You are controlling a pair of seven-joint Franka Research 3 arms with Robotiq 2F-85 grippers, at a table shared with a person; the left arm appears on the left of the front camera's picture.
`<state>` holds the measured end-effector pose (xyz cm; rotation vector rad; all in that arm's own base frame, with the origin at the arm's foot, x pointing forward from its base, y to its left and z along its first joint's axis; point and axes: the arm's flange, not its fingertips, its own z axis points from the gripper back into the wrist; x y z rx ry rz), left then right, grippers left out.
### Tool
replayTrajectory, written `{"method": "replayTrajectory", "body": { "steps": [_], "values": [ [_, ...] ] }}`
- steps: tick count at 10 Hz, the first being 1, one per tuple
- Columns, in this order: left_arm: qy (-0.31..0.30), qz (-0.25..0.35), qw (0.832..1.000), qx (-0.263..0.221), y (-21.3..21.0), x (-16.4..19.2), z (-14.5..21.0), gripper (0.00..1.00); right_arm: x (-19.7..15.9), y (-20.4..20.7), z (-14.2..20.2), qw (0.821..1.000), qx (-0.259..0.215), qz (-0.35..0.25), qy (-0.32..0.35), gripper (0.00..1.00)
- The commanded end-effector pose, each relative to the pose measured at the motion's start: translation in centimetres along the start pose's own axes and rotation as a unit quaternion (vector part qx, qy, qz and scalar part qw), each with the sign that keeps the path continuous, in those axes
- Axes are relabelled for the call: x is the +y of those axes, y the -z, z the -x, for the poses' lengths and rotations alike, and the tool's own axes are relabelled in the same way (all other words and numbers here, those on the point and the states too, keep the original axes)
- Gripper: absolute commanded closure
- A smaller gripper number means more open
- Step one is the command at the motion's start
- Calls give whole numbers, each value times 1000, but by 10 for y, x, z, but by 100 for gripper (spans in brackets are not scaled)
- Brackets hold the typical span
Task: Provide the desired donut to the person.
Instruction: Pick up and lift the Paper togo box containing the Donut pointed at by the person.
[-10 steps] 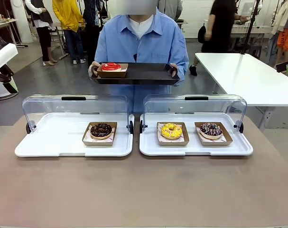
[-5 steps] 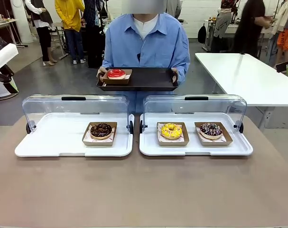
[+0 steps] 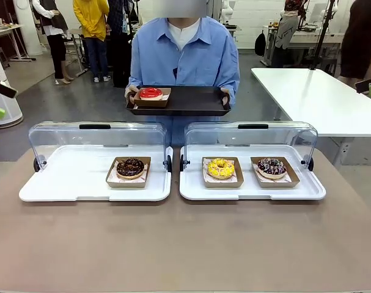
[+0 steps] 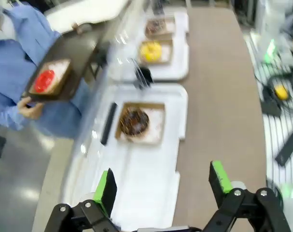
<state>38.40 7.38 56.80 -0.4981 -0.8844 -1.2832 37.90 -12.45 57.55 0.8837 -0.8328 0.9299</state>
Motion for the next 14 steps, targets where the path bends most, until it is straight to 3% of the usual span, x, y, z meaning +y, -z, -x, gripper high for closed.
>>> {"method": "replayTrajectory", "body": {
  "steps": [1,4,7,12,14],
  "values": [
    [19,13,992,-126,10,8,30,0,0,2,0,1000,-3,-3,0,0],
    [16,29,984,-174,-10,1,93,0,0,2,0,1000,-3,-3,0,0],
    [-12,23,988,-155,-35,-10,141,0,0,2,0,1000,-3,-3,0,0],
    [-21,-1,992,-124,-42,-2,151,0,0,2,0,1000,-3,-3,0,0],
    [-35,13,989,-141,-45,-6,157,0,0,2,0,1000,-3,-3,0,0]
  ]
}}
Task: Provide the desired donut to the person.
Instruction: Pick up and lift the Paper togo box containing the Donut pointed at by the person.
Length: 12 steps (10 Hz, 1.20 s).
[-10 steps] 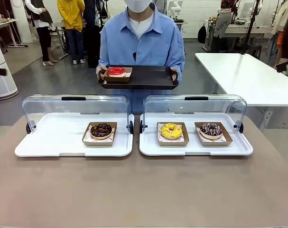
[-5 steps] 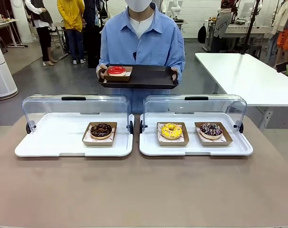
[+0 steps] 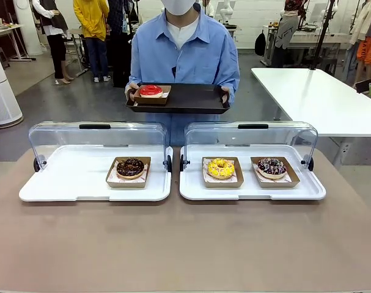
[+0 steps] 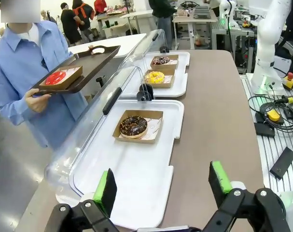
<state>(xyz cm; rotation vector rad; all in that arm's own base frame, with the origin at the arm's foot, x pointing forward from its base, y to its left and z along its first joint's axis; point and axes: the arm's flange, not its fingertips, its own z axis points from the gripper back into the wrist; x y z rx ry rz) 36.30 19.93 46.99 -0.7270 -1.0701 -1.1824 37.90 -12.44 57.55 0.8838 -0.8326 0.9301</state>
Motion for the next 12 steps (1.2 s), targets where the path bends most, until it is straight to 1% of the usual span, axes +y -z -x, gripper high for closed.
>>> {"method": "replayTrajectory", "body": {
  "steps": [1,12],
  "values": [
    [-1,1,1000,-6,-2,-2,2,0,0,1,0,1000,-3,-3,0,0],
    [-1,1,1000,-6,-2,-2,2,0,0,1,0,1000,-3,-3,0,0]
  ]
}}
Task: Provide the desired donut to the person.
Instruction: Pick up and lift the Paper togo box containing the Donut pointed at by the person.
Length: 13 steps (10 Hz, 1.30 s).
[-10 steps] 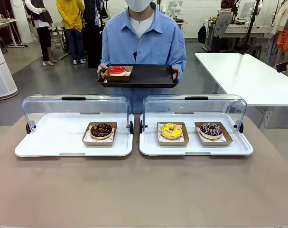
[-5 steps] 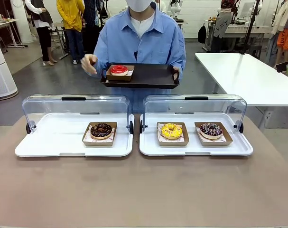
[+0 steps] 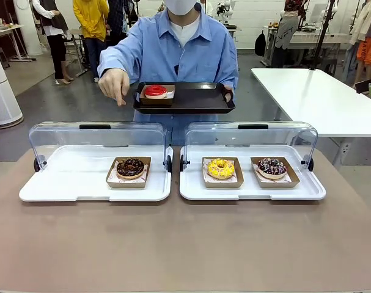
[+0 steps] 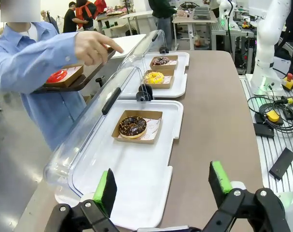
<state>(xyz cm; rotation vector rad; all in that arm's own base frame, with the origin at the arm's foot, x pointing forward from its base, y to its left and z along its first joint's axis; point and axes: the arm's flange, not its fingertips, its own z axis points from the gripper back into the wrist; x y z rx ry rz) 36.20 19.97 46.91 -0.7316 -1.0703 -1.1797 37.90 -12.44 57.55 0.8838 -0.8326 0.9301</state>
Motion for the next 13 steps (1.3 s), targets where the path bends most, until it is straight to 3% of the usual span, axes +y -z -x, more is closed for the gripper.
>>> {"method": "replayTrajectory", "body": {
  "steps": [1,13],
  "values": [
    [0,0,1000,-4,-2,-1,1,0,0,1,0,1000,-3,-3,0,0],
    [0,0,1000,-4,-2,-1,1,0,0,1,0,1000,-3,-3,0,0]
  ]
}}
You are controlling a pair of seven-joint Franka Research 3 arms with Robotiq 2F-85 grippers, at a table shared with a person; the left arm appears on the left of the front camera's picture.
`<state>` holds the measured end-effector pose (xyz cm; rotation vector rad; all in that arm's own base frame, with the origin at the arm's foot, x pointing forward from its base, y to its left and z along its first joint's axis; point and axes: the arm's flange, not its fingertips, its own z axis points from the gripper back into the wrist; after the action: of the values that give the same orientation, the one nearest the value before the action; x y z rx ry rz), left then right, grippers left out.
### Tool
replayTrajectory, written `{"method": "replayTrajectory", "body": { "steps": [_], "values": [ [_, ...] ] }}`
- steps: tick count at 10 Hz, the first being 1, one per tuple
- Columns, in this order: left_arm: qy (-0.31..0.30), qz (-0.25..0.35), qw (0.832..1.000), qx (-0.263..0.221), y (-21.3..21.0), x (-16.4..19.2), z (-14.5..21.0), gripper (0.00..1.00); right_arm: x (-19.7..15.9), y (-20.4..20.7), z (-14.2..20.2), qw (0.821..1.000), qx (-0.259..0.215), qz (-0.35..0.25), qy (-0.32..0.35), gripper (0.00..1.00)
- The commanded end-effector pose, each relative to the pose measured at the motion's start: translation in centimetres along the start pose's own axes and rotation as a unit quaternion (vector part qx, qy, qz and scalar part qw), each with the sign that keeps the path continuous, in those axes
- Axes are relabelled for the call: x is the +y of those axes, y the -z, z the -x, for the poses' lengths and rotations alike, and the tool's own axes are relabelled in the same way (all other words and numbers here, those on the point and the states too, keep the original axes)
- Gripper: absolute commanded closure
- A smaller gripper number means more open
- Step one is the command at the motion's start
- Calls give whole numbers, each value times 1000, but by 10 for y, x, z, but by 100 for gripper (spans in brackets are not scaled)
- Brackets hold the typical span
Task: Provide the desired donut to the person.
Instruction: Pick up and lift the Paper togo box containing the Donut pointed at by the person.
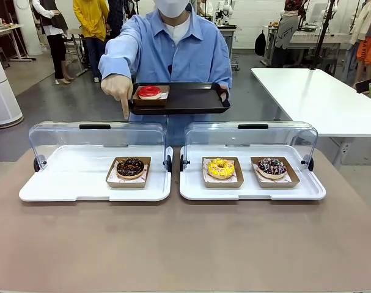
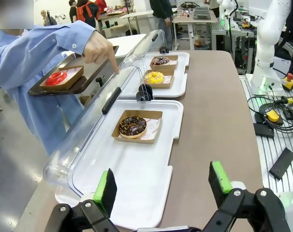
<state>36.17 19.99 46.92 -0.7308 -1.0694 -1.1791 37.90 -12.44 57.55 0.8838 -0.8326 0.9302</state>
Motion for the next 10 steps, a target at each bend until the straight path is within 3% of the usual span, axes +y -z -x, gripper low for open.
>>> {"method": "replayTrajectory", "body": {
  "steps": [1,3,6,8,10],
  "values": [
    [1,1,1000,-5,-1,-1,1,0,0,1,0,1000,-3,-3,0,0],
    [0,0,1000,0,0,0,0,0,0,1,0,1000,-3,-3,0,0],
    [34,29,995,90,13,-5,-36,0,0,1,0,1000,-3,-3,0,0],
    [77,79,975,191,34,-8,-74,0,0,1,0,1000,-3,-3,0,0],
    [114,126,941,293,79,-7,-112,0,0,1,0,1000,-3,-3,0,0]
  ]
}}
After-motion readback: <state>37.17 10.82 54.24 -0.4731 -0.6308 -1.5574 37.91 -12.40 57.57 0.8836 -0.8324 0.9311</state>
